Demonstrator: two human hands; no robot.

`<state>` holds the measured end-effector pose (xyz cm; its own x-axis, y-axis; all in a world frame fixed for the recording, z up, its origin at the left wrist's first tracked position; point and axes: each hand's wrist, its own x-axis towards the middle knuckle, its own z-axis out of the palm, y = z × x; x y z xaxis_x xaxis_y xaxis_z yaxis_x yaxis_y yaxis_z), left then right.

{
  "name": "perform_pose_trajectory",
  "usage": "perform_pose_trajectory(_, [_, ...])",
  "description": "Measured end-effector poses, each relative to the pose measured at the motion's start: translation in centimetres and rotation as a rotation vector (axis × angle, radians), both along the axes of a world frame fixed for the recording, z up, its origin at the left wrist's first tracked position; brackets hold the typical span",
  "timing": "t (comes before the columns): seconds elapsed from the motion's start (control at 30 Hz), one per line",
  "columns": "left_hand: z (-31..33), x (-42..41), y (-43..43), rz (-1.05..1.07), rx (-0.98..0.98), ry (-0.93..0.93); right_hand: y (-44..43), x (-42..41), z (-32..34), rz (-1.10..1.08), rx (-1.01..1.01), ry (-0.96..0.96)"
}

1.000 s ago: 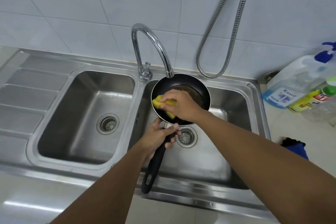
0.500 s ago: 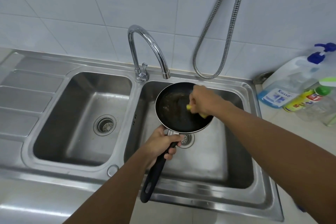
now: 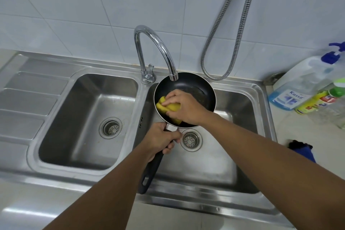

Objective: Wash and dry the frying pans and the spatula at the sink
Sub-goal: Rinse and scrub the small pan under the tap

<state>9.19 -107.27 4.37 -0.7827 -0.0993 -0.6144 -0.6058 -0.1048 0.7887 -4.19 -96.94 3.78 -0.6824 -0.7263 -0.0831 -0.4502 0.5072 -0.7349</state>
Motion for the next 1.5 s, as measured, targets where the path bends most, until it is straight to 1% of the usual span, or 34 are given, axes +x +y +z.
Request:
perform_pose_trajectory(0.07, [0.1,-0.1,0.1,0.024,0.019,0.013,0.0,0.0,0.0,-0.010,-0.020,0.018])
perform_pose_trajectory(0.13, [0.4,-0.2,0.2,0.004,0.102,0.005,0.1,-0.5,0.3,-0.019,-0.018,0.065])
perform_pose_trajectory(0.23, [1.1,0.2,-0.1,-0.137,0.257,-0.110,0.8,-1.5,0.6,-0.037,-0.011,0.148])
perform_pose_trajectory(0.3, [1.4,0.5,-0.1,-0.178,0.299,-0.153,1.2,-2.0,0.7,-0.059,-0.023,0.182])
perform_pose_trajectory(0.37, [1.5,0.2,0.1,-0.164,0.297,-0.159,1.4,-2.2,0.8,-0.077,-0.043,0.191])
perform_pose_trajectory(0.47, [1.4,-0.9,0.8,-0.118,0.225,-0.161,1.5,-1.6,0.7,-0.077,-0.073,0.140])
perform_pose_trajectory(0.57, [1.3,-1.4,0.8,-0.084,0.142,-0.163,2.3,-0.7,0.8,-0.100,-0.042,-0.017])
perform_pose_trajectory(0.63, [1.3,-1.1,0.5,-0.080,0.112,-0.164,3.7,-0.8,1.4,-0.084,0.048,-0.105])
perform_pose_trajectory(0.7, [1.2,-0.6,0.4,-0.088,0.109,-0.176,5.4,-1.4,2.1,-0.043,0.186,-0.113])
perform_pose_trajectory(0.77, [1.1,-0.2,0.5,-0.105,0.126,-0.191,6.9,-2.4,2.5,-0.050,0.309,-0.046])
perform_pose_trajectory(0.8, [1.2,0.0,0.7,-0.115,0.141,-0.199,7.5,-3.1,2.5,-0.087,0.356,-0.002])
perform_pose_trajectory(0.83, [1.2,0.2,0.9,-0.127,0.154,-0.207,7.9,-3.9,2.4,-0.140,0.394,0.058])
perform_pose_trajectory(0.9, [1.2,0.6,1.4,-0.144,0.175,-0.215,8.0,-5.6,1.7,-0.254,0.442,0.235])
perform_pose_trajectory(0.97, [1.2,0.7,2.0,-0.130,0.200,-0.212,7.4,-6.6,0.9,-0.279,0.422,0.359])
perform_pose_trajectory(1.07, [1.5,0.3,2.5,-0.130,0.185,-0.202,4.7,-5.8,0.1,-0.203,0.244,0.413])
perform_pose_trajectory(1.17, [1.9,-0.2,2.3,-0.132,0.153,-0.185,1.7,-4.1,0.3,-0.191,0.052,0.287])
perform_pose_trajectory(1.3, [2.0,-0.6,1.3,-0.098,0.106,-0.177,0.5,-1.5,1.0,-0.098,-0.016,0.123])
perform_pose_trajectory(1.4, [1.7,0.0,0.6,-0.058,0.123,-0.173,2.6,0.3,1.0,-0.068,0.004,-0.034])
perform_pose_trajectory(1.5, [1.2,1.1,0.6,-0.091,0.110,-0.188,5.5,0.9,0.6,-0.050,0.125,-0.064])
